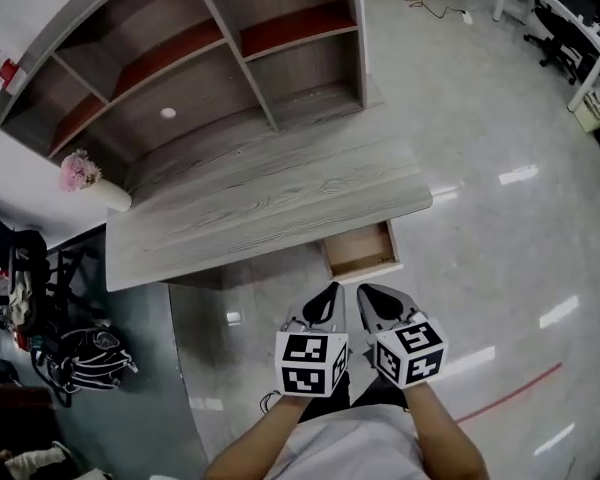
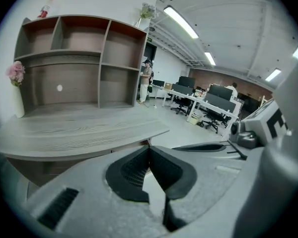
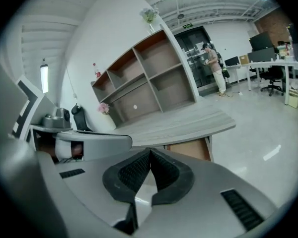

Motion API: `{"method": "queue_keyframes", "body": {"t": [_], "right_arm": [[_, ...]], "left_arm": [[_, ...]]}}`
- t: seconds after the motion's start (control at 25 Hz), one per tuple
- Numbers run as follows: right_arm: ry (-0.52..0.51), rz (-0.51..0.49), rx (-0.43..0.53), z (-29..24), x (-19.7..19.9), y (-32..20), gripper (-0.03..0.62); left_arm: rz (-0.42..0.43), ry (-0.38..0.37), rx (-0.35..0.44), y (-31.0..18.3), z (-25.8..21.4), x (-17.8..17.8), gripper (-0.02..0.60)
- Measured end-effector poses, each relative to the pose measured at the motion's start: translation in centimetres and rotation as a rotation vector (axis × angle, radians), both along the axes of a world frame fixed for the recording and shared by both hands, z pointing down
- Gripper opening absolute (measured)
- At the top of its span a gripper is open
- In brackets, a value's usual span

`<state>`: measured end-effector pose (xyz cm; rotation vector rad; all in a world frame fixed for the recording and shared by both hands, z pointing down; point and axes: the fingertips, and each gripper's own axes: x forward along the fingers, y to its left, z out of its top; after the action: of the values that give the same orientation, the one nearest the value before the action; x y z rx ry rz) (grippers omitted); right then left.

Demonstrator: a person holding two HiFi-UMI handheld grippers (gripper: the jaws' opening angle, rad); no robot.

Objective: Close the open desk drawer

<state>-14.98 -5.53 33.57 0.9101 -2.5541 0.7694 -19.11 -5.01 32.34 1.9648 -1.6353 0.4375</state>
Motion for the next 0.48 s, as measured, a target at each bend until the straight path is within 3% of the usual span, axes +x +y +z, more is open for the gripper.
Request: {"method": "queue_keyframes", "body": {"t": [0.2,0.48], "right_arm": [[-0.043,0.141,-0.062,3.0,0.4,0.6,0.0],[-0.265,0.384,-0.18,7.9,2.4,1.0,0.002]], "left_arm": [[0.109,0.027,-0.022,0.1,2.6,-0.7,0.002],[0.192,0.08,-0.024,0.6,5.2,-1.1,0.002]]}}
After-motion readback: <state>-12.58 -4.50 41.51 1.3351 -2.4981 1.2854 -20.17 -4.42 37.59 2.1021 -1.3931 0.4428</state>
